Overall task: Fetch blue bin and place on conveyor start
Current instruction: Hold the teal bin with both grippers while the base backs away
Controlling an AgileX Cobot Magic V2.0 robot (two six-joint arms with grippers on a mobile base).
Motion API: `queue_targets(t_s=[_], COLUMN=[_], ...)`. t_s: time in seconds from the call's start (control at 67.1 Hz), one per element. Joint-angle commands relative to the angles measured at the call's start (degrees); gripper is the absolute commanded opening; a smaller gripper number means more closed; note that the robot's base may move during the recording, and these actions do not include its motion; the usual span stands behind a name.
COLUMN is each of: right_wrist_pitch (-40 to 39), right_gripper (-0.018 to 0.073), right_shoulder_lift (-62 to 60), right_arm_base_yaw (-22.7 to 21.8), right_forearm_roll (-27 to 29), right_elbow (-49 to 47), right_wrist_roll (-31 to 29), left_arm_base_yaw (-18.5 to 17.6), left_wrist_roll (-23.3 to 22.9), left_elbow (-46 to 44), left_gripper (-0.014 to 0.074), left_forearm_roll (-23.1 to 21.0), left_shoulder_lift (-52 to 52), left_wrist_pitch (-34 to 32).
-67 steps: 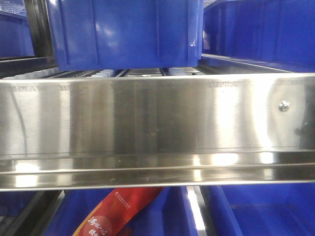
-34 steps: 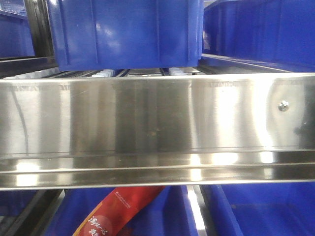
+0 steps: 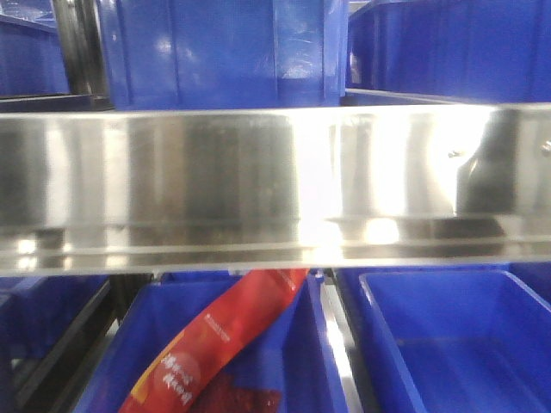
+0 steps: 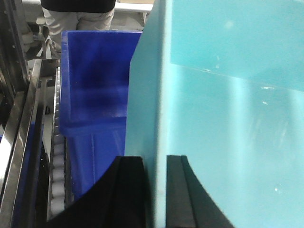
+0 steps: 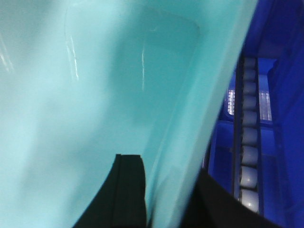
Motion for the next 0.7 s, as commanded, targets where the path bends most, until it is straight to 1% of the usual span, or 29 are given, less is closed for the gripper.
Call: queue_targets(t_s=[0.0,0.313,0.685], right_wrist_pitch=[-3.4,-8.4,-8.6], right_gripper=[-0.0151,-0.0151,-0.0151], right_shoulder_lift=[-0.4,-0.4,-0.4], right_arm_base_yaw=[-0.4,-0.4,-0.4], right_forearm_roll=[-0.9,-0.9,-0.9], right_elbow=[-0.4,-0.4,-0.4], right_wrist_roll=[-1.2,-1.2,-1.2], left_arm_base_yaw=[-0.1,-0.1,-0.1], left_wrist_roll=[-1.5,-1.5,-1.5], left_elbow=[-0.8,-0.8,-0.8], left_gripper=[-0.0111,-0.0111,-0.0111], left_forearm_roll=[-2.2,-2.2,-2.2], left_shoulder_lift=[-0.7,-0.7,-0.9], left_wrist_pitch=[-4.6,-4.6,-4.5])
